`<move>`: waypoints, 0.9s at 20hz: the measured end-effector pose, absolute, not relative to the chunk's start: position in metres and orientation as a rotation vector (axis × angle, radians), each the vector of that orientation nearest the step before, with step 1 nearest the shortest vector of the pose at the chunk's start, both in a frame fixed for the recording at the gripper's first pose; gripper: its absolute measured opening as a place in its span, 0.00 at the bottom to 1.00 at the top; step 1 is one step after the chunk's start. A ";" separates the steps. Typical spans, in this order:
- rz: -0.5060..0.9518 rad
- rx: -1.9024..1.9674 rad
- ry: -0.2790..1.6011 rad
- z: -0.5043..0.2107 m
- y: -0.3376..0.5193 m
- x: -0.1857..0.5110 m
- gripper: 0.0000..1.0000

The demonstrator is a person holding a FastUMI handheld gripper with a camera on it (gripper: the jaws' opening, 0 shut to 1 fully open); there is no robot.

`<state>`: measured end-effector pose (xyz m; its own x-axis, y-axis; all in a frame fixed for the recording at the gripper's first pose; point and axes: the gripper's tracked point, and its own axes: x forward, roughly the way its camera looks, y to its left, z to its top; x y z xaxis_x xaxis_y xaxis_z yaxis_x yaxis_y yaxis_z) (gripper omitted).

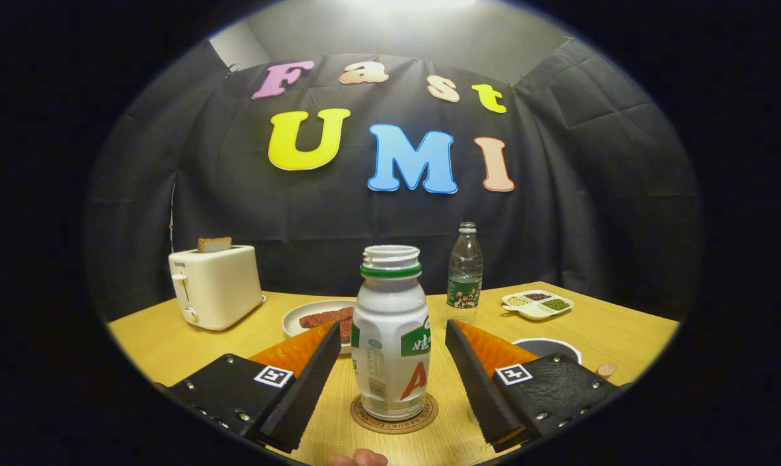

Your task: Take the bottle from table, then pour the juice into the cup, finally place the bottle on the coaster

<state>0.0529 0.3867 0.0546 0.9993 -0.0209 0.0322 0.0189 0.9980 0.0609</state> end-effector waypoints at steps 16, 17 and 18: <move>0.048 -0.033 -0.099 0.177 0.368 -0.022 0.95; 0.047 -0.028 -0.093 0.168 0.355 -0.024 0.95; 0.039 -0.022 -0.095 0.160 0.335 -0.024 0.95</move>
<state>-0.0242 0.3354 0.1605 0.9947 0.0396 0.0945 -0.0375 0.9990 -0.0240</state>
